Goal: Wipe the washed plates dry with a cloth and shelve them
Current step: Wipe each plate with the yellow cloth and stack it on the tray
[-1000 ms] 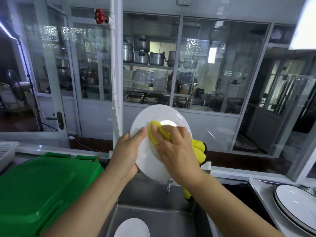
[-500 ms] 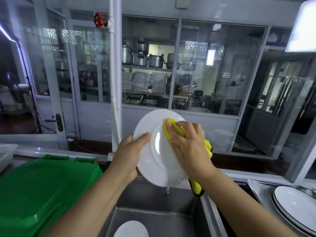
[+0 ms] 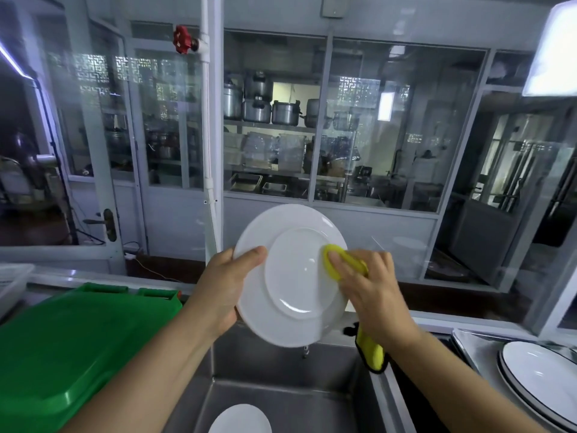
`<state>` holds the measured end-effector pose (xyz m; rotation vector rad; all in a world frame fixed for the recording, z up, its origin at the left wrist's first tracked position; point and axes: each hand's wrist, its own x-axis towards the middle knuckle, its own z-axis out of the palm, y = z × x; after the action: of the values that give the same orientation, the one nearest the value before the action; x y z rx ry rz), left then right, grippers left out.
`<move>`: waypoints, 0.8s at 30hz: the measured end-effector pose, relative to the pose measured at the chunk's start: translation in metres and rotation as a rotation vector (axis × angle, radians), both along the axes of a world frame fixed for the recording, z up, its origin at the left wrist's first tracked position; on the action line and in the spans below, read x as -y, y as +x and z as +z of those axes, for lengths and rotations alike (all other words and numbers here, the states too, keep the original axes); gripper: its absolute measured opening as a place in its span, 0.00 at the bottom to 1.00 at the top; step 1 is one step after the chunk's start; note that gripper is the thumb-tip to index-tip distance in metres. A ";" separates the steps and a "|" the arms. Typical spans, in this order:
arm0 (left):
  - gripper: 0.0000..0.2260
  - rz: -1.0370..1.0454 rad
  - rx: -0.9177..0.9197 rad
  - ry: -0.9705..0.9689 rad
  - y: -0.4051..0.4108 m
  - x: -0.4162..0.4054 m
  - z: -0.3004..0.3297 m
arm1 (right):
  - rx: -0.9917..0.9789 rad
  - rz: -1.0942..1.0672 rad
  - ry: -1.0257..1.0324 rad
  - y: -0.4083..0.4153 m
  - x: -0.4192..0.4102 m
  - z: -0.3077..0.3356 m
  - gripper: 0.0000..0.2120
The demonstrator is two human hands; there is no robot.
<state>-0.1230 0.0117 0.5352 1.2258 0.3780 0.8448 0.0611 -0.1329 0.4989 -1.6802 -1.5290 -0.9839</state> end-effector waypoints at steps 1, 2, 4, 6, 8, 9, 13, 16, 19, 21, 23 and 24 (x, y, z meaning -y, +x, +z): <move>0.05 -0.013 -0.011 0.007 0.000 0.001 -0.001 | -0.010 0.008 0.032 0.004 -0.001 0.008 0.19; 0.05 -0.028 -0.027 0.021 0.001 0.002 -0.003 | -0.053 0.009 0.060 0.005 -0.003 0.018 0.19; 0.05 -0.060 -0.055 0.057 0.007 0.009 -0.004 | -0.100 0.052 0.112 -0.007 -0.012 0.036 0.19; 0.04 -0.098 -0.083 0.128 0.014 0.018 -0.003 | -0.043 0.118 0.096 -0.029 -0.025 0.045 0.18; 0.04 -0.121 -0.119 0.237 0.018 0.025 -0.001 | 0.031 0.137 0.040 -0.045 -0.034 0.048 0.17; 0.04 -0.132 -0.124 0.274 0.018 0.028 0.000 | 0.045 0.131 0.031 -0.046 -0.036 0.049 0.17; 0.04 -0.131 -0.080 0.253 0.011 0.032 -0.001 | -0.203 0.191 0.036 -0.033 -0.034 0.056 0.16; 0.04 -0.080 -0.043 0.267 0.005 0.031 -0.003 | -0.595 0.211 0.101 -0.021 -0.030 0.056 0.15; 0.08 -0.022 0.006 0.350 -0.001 0.029 -0.001 | -0.973 0.285 0.213 -0.017 -0.027 0.039 0.14; 0.07 -0.005 0.040 0.423 -0.003 0.031 0.000 | -1.206 0.379 0.286 -0.022 -0.027 0.028 0.14; 0.05 0.003 0.023 0.451 -0.002 0.035 -0.005 | -1.291 0.383 0.354 -0.025 -0.026 0.026 0.14; 0.04 -0.005 -0.003 0.452 -0.001 0.035 -0.009 | -1.287 0.362 0.376 -0.025 -0.025 0.028 0.13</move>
<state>-0.1240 -0.0235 0.5262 1.6438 0.1894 0.9549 0.0363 -0.1082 0.5273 -1.2176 -0.6432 0.0978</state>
